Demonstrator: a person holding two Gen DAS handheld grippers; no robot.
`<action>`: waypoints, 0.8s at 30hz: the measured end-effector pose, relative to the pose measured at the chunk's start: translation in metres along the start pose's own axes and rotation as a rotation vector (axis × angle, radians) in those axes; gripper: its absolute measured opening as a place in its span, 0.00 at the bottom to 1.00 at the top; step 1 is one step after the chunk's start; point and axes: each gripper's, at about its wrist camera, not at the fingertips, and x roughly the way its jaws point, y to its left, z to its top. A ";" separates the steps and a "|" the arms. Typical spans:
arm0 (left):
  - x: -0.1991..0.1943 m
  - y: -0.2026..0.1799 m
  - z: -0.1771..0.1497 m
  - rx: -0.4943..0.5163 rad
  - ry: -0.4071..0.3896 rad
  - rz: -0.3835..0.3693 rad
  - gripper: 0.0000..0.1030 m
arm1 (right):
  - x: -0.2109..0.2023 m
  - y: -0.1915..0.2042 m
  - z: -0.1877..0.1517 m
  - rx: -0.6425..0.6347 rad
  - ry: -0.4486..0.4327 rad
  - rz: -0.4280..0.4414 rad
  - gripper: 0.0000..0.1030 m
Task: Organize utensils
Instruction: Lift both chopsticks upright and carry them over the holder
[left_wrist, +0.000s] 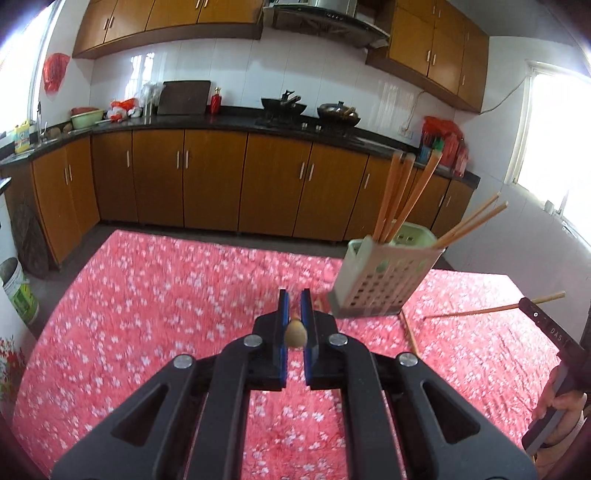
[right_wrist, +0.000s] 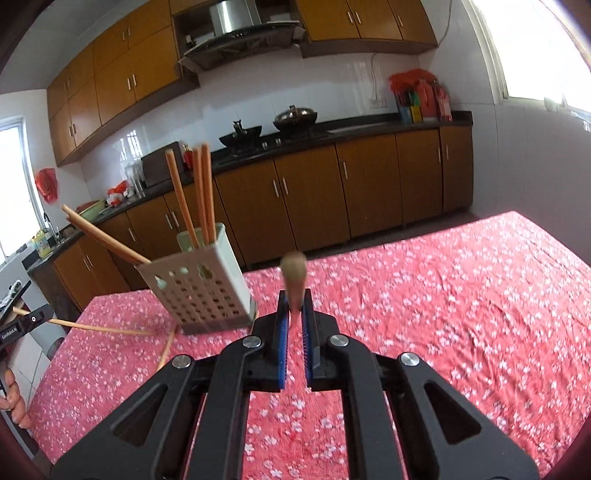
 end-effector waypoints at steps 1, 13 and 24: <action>-0.002 -0.003 0.005 0.007 -0.006 -0.009 0.07 | -0.001 0.003 0.005 -0.001 -0.008 0.008 0.07; -0.044 -0.051 0.056 0.107 -0.099 -0.173 0.07 | -0.050 0.039 0.076 -0.014 -0.144 0.214 0.07; -0.044 -0.086 0.112 0.034 -0.284 -0.170 0.07 | -0.049 0.081 0.110 -0.108 -0.272 0.221 0.07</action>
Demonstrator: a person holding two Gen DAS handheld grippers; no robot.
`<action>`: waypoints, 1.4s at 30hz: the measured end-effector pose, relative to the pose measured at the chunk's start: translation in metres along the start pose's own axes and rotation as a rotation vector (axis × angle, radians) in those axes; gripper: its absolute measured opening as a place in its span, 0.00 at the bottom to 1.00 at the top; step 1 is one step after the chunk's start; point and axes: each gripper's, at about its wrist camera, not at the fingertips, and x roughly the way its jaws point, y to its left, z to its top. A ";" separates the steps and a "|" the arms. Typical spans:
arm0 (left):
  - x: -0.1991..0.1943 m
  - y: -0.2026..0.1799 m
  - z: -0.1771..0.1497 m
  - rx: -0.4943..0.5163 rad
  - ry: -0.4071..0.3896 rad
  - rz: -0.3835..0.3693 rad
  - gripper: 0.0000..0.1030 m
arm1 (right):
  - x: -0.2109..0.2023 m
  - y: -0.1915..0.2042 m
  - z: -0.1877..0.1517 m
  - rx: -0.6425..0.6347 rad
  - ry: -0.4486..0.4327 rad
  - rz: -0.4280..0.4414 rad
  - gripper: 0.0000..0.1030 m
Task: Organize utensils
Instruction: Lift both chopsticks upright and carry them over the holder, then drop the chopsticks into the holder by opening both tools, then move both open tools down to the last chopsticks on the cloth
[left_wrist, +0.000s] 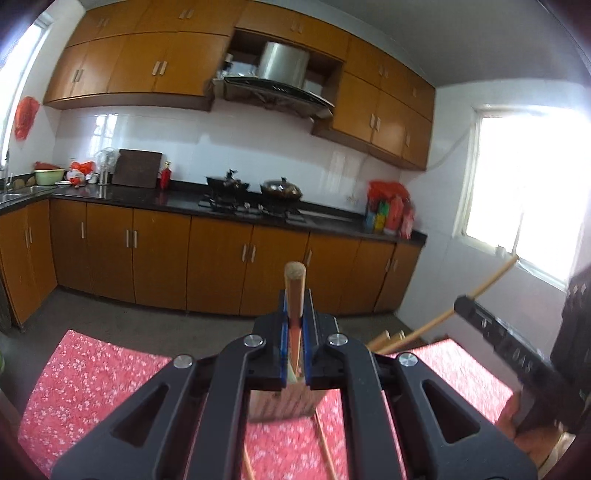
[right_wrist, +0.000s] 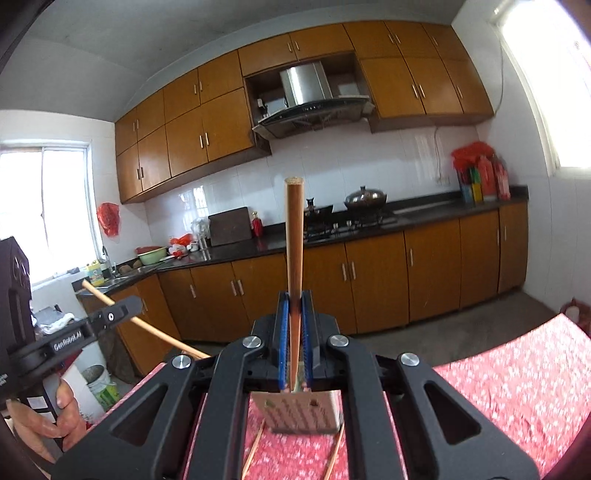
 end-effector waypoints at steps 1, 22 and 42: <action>0.003 -0.001 0.002 0.002 -0.010 0.013 0.07 | 0.003 0.001 0.000 -0.010 -0.004 -0.009 0.07; 0.065 0.009 -0.025 0.007 0.099 0.052 0.22 | 0.052 0.001 -0.029 -0.052 0.112 -0.069 0.35; 0.022 0.088 -0.171 -0.042 0.401 0.216 0.35 | 0.050 -0.033 -0.204 0.066 0.633 -0.098 0.29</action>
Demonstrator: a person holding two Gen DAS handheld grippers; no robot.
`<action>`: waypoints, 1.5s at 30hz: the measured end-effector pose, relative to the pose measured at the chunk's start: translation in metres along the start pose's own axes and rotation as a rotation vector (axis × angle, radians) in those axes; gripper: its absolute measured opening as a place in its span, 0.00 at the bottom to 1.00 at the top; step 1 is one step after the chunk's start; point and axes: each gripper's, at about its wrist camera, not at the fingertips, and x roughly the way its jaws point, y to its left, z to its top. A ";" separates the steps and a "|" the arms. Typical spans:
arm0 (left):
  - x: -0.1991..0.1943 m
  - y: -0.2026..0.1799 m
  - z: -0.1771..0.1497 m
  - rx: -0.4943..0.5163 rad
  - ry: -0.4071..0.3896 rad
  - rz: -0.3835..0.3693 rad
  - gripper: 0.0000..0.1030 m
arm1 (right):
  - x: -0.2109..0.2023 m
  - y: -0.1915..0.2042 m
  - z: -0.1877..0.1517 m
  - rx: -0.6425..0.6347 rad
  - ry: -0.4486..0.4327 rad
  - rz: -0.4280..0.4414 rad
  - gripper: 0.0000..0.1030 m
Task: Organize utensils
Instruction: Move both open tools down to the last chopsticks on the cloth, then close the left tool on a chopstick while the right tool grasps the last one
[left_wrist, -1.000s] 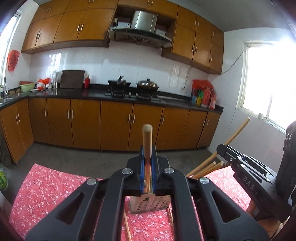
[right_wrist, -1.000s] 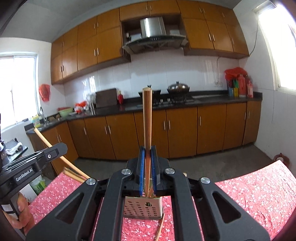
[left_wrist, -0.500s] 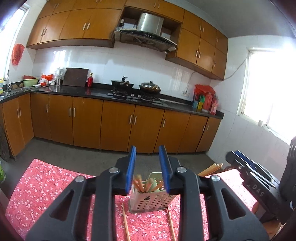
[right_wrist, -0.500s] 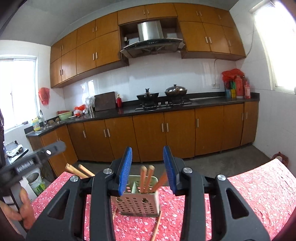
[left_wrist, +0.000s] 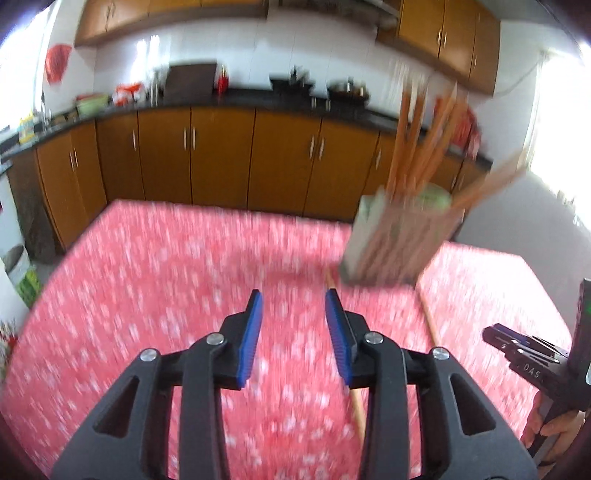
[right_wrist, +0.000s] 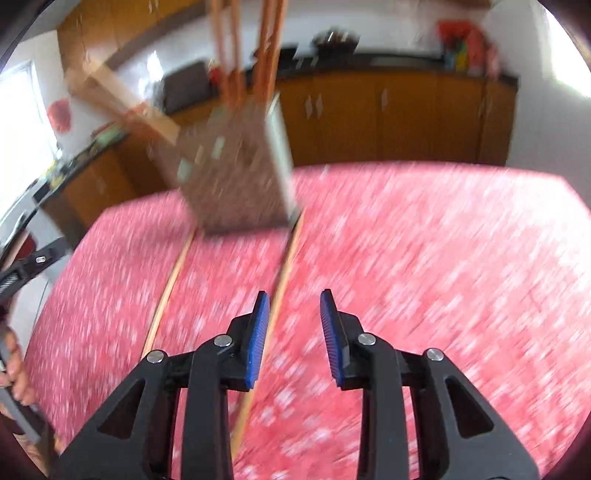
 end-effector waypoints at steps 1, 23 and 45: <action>0.006 -0.001 -0.010 -0.002 0.028 -0.008 0.35 | 0.006 0.004 -0.006 -0.003 0.020 0.010 0.29; 0.074 -0.055 -0.066 0.072 0.229 0.010 0.08 | 0.021 -0.028 -0.025 0.049 0.044 -0.115 0.07; 0.096 0.015 -0.036 0.041 0.200 0.122 0.20 | 0.046 -0.030 0.001 0.007 0.043 -0.160 0.08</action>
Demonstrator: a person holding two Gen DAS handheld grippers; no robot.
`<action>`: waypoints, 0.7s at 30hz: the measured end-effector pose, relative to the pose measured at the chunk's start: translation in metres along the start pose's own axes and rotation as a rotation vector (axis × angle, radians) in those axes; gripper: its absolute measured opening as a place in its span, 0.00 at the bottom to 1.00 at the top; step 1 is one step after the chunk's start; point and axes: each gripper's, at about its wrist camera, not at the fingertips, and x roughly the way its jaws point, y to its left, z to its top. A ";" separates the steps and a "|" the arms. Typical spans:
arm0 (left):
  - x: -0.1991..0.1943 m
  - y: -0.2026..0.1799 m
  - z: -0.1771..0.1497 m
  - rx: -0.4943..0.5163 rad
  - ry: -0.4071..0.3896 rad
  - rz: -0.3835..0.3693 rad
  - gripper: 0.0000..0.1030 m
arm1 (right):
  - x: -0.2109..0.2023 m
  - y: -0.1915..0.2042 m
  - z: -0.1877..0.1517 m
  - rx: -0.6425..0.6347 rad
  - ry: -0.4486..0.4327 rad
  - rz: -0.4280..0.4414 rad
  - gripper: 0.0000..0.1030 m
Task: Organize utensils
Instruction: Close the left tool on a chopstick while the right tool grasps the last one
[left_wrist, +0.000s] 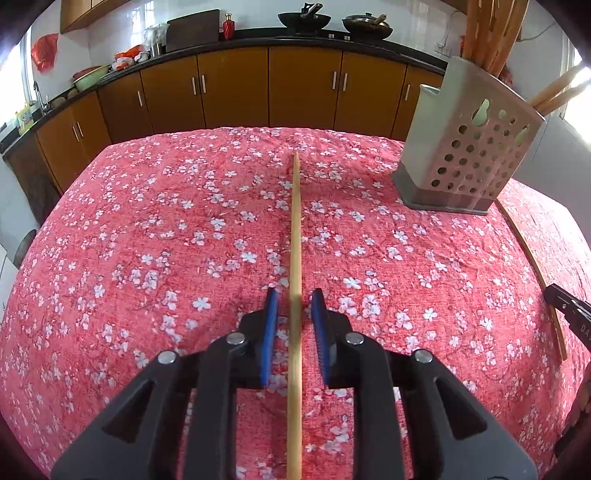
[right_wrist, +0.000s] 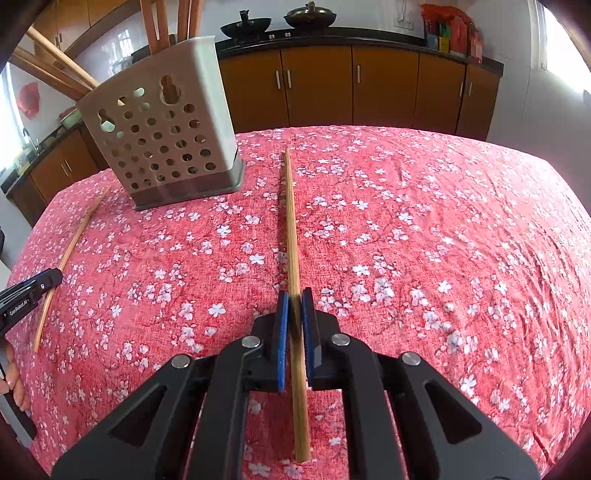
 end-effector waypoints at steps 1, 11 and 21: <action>0.000 0.000 0.000 -0.004 -0.001 -0.005 0.20 | 0.000 0.001 0.000 -0.001 0.000 -0.002 0.08; -0.002 0.000 0.000 -0.009 -0.001 -0.008 0.20 | 0.000 0.003 0.000 -0.014 -0.001 -0.015 0.08; -0.002 0.000 0.000 -0.014 -0.002 -0.012 0.20 | 0.001 0.003 -0.001 -0.015 -0.001 -0.016 0.08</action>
